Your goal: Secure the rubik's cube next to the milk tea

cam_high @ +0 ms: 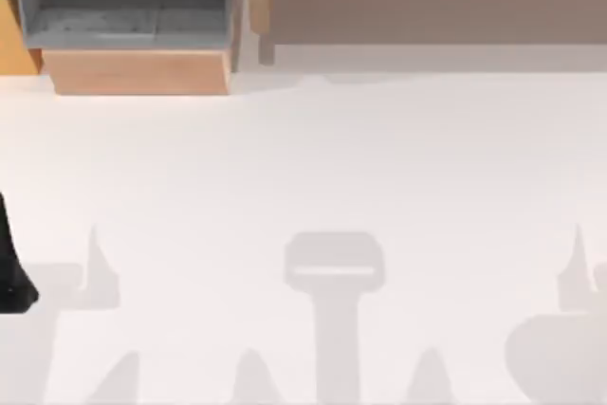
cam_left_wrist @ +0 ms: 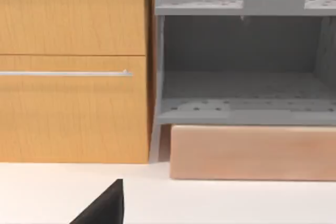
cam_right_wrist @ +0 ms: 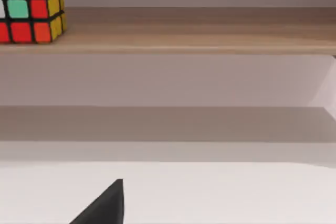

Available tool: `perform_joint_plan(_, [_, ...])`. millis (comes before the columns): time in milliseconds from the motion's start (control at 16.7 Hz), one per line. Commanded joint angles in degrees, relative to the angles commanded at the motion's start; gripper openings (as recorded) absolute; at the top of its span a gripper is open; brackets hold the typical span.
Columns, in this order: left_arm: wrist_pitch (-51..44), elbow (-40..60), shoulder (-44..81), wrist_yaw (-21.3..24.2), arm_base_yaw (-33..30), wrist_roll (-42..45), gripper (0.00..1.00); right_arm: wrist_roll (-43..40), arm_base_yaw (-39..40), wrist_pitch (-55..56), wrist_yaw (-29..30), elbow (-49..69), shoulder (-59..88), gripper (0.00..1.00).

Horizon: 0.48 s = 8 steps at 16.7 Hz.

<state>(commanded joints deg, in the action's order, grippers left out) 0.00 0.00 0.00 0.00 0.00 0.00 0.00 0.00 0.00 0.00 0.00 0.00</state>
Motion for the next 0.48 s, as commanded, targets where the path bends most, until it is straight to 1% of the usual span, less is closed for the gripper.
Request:
perform_joint_plan(240, [0.0, 0.0, 0.0, 0.0, 0.0, 0.0, 1.0, -0.01, 0.38, 1.32, -0.05, 1.27, 1.69, 1.0])
perform_joint_plan(480, [0.0, 0.0, 0.0, 0.0, 0.0, 0.0, 1.0, -0.05, 3.12, 9.26, 0.12, 8.84, 11.53, 1.0])
